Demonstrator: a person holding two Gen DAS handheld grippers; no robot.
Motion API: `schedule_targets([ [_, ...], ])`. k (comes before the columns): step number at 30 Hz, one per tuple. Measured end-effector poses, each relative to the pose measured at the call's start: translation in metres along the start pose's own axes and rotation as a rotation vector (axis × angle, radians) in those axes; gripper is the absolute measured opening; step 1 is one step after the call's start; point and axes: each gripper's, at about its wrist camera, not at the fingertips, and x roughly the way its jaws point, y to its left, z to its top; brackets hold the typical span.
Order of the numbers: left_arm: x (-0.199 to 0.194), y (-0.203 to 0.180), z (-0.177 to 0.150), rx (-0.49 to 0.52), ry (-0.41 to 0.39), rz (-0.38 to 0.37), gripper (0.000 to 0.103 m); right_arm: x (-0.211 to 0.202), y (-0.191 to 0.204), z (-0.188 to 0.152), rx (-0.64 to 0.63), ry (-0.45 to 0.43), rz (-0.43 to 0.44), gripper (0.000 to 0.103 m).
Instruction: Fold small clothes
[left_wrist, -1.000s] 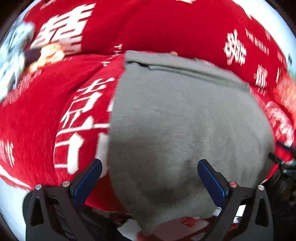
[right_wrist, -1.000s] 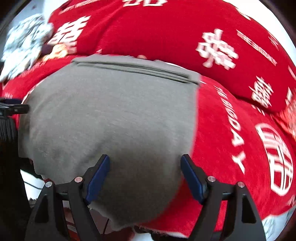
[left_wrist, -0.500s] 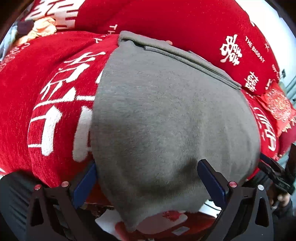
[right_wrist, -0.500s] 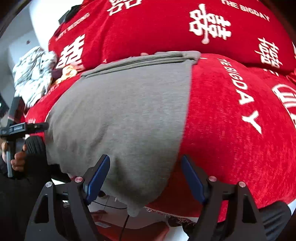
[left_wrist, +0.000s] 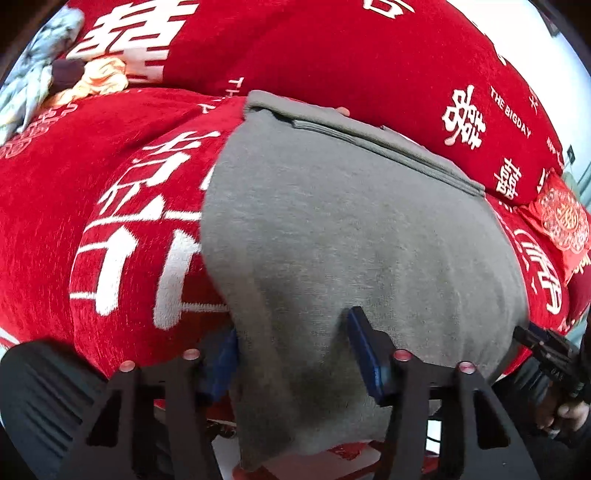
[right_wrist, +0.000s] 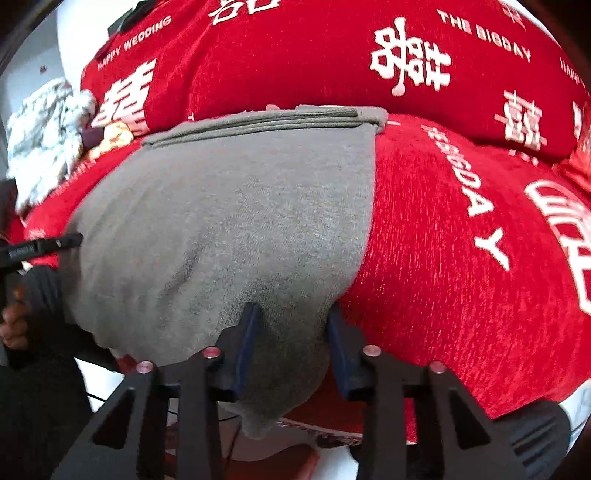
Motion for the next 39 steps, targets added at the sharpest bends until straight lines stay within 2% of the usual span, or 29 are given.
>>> schedule_targets([
  [3,0.002,-0.001,-0.001,0.009,0.000,0.012,0.059,0.000,0.005,-0.001,-0.026,0.003,-0.039,0.040],
  [4,0.002,-0.003,-0.002,0.022,0.001,0.009,0.069,0.000,0.006,-0.002,-0.030,0.006,-0.047,0.042],
  [6,0.005,-0.009,-0.002,0.052,0.018,-0.011,0.083,0.000,0.008,-0.003,-0.038,0.012,-0.057,0.048],
  [7,0.007,-0.012,-0.002,0.069,0.022,0.001,0.083,0.001,0.011,-0.004,-0.046,0.014,-0.061,0.055],
  [9,0.010,-0.021,-0.004,0.105,0.021,0.050,0.083,0.005,0.018,-0.004,-0.072,0.016,-0.081,0.060],
  [11,0.011,-0.025,-0.004,0.128,0.016,0.090,0.077,0.008,0.030,-0.005,-0.109,0.008,-0.142,0.058],
  [12,0.008,-0.024,-0.005,0.125,0.006,0.096,0.067,0.007,0.033,-0.005,-0.120,0.006,-0.153,0.051],
  [13,0.005,-0.022,-0.004,0.115,-0.004,0.090,0.050,0.005,0.033,-0.005,-0.122,0.003,-0.137,0.037],
  [14,0.001,-0.018,-0.002,0.099,-0.014,0.076,0.038,0.003,0.033,-0.005,-0.114,-0.004,-0.113,0.026],
  [15,-0.001,-0.016,-0.001,0.089,-0.011,0.061,0.017,0.001,0.032,-0.004,-0.107,-0.006,-0.094,0.013],
  [17,-0.003,-0.015,0.004,0.071,0.014,0.049,0.015,-0.001,0.030,-0.001,-0.091,0.006,-0.074,0.013],
  [19,-0.008,-0.018,0.011,0.063,0.009,0.034,0.014,-0.008,0.023,0.008,-0.042,0.001,-0.012,0.012],
  [21,-0.014,-0.022,0.023,0.070,-0.026,0.027,0.014,-0.021,0.012,0.022,0.015,-0.051,0.055,0.012],
  [24,-0.012,-0.027,0.045,0.087,-0.063,0.019,0.014,-0.028,0.001,0.050,0.066,-0.102,0.090,0.012],
  [27,0.009,-0.025,0.065,0.065,-0.039,-0.006,0.014,-0.012,-0.004,0.071,0.063,-0.109,0.070,0.012],
  [29,0.022,-0.021,0.069,0.037,0.002,-0.019,0.015,0.007,-0.006,0.080,0.069,-0.077,0.062,0.012],
  [30,0.021,-0.020,0.067,0.029,-0.002,-0.031,0.016,0.015,-0.006,0.082,0.070,-0.057,0.058,0.013],
  [32,0.016,-0.015,0.062,0.029,0.004,-0.042,0.038,0.022,-0.003,0.080,0.057,-0.038,0.045,0.015],
  [33,0.013,-0.011,0.058,0.017,0.011,-0.043,0.072,0.022,-0.003,0.078,0.054,-0.037,0.049,0.018],
  [34,0.010,-0.006,0.053,-0.004,0.011,-0.036,0.095,0.021,-0.004,0.074,0.058,-0.041,0.058,0.025],
  [35,0.004,0.000,0.048,-0.031,-0.009,-0.036,0.096,0.019,-0.006,0.070,0.063,-0.042,0.073,0.032],
  [36,-0.001,0.004,0.044,-0.042,-0.026,-0.048,0.096,0.016,-0.009,0.067,0.071,-0.042,0.089,0.046],
  [37,-0.005,0.009,0.040,-0.045,-0.024,-0.063,0.096,0.013,-0.013,0.062,0.080,-0.048,0.095,0.053],
  [39,-0.006,0.010,0.037,-0.050,-0.013,-0.086,0.096,0.008,-0.019,0.051,0.092,-0.047,0.096,0.053],
])
